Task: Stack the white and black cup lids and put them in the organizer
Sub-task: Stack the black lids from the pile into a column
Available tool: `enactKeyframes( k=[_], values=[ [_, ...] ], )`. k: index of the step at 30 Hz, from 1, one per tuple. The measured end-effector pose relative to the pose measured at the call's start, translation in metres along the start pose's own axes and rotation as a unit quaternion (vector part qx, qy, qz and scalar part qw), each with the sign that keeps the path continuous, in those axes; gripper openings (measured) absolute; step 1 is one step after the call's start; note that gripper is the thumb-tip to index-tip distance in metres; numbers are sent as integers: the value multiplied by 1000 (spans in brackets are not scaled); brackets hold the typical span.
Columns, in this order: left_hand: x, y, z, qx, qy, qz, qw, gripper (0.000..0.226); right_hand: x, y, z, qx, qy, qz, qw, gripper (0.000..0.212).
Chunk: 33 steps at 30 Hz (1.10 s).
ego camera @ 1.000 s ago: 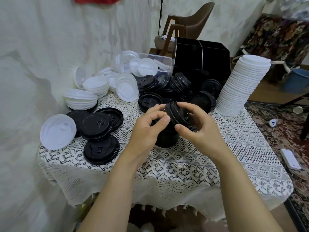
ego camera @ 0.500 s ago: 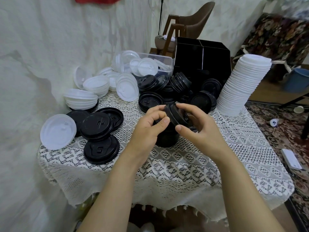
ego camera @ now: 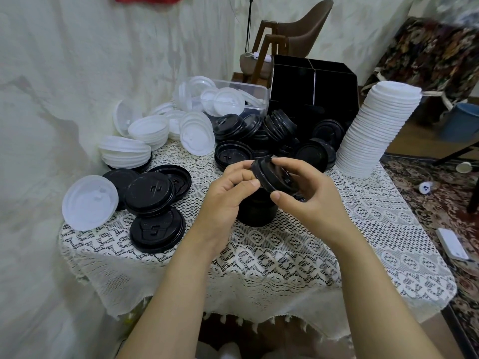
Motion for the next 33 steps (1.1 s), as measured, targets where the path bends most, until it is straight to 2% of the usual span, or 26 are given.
enactKeyframes(
  k=[4, 7, 9, 17, 24, 26, 29, 33],
  values=[
    [-6, 4, -2, 23, 5, -4, 1000, 12, 1, -2, 0, -9, -9, 45, 999, 53],
    [-6, 6, -2, 37, -4, -16, 999, 22, 0, -4, -1, -9, -10, 96, 995, 58],
    [-4, 5, -1, 36, -12, -16, 999, 18, -4, -8, -2, -10, -4, 137, 991, 58],
    [-10, 5, -3, 57, -3, -2, 998, 10, -12, -28, -1, -38, 31, 313, 948, 67],
    [-11, 8, -2, 64, 0, 10, 998, 4, -13, -9, -4, 12, -3, 263, 965, 60],
    [-12, 8, -2, 69, 14, 13, 997, 9, -12, 8, -3, 49, -13, 244, 968, 58],
    [-15, 10, -3, 72, 36, 14, 997, 11, -6, 46, 2, 98, -65, 283, 952, 57],
    [-18, 11, -5, 69, 51, 21, 996, 11, 21, 75, 15, 73, -209, 353, 909, 68]
  ],
)
Point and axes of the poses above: each hand's wrist, its own z-axis away from the middle knuckle, its own y-axis out of the back of the hand, x = y × z, the point moved 8 cm from there along -z, towards the middle knuckle, and after that the axes turned 15 degrees about -z, right-handed, at the moved point
